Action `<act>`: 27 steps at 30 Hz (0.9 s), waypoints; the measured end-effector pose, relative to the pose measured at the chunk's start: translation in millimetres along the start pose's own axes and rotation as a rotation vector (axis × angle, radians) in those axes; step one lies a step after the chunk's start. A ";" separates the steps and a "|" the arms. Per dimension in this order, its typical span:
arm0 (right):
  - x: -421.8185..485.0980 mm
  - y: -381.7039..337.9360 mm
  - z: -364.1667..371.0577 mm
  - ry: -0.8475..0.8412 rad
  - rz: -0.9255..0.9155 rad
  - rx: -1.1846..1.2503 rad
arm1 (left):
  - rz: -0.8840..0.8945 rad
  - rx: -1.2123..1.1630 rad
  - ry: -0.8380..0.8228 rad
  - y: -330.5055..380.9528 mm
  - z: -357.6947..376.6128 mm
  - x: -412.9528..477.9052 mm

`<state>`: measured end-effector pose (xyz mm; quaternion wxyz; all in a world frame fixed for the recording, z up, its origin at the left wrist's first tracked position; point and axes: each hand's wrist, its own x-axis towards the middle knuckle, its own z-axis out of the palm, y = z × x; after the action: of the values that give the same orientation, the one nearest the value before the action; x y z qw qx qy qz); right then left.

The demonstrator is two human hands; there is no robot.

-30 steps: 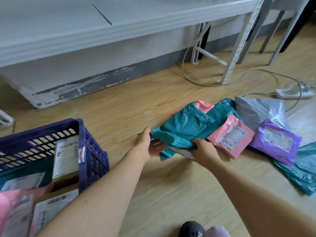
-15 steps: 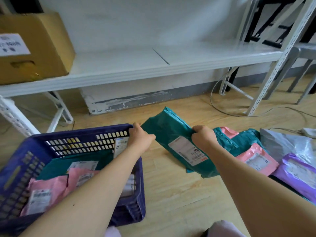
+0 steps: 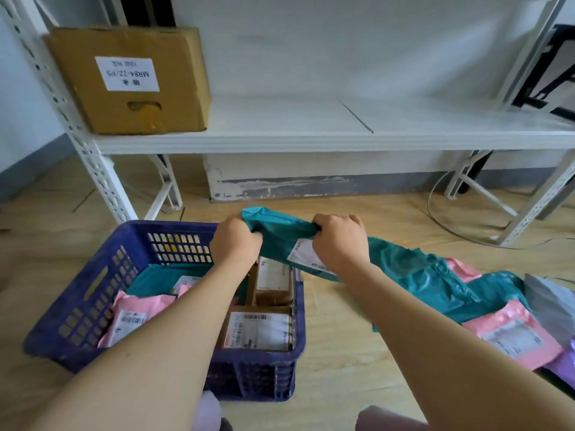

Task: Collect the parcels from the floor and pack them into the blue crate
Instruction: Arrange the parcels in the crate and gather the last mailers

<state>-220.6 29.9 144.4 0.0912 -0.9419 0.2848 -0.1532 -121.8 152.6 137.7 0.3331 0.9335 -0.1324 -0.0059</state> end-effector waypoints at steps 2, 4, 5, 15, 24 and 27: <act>4.9 -11.2 3.2 0.018 -0.046 0.019 | -0.077 -0.024 0.003 -9.6 -5.4 8.7; 8.9 -19.8 6.9 0.024 -0.071 0.036 | -0.114 -0.139 0.050 -21.6 -12.7 18.0; 9.7 -21.5 8.4 0.019 -0.074 0.035 | -0.120 -0.199 0.076 -27.5 -15.4 22.4; 27.2 -63.3 40.1 -0.003 -0.051 0.014 | -0.327 -0.298 0.222 -101.0 -49.2 50.7; 57.8 -137.8 76.5 -0.053 -0.230 0.076 | -0.416 -0.420 0.495 -145.1 -47.9 81.4; 71.8 -149.9 101.4 -0.116 -0.258 0.081 | -0.381 -0.362 0.488 -162.4 -42.9 96.7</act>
<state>-53.1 121.0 105.3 0.1249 -0.9735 0.1493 -0.1203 15.3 275.6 77.3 0.5077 0.8413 0.1304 0.1318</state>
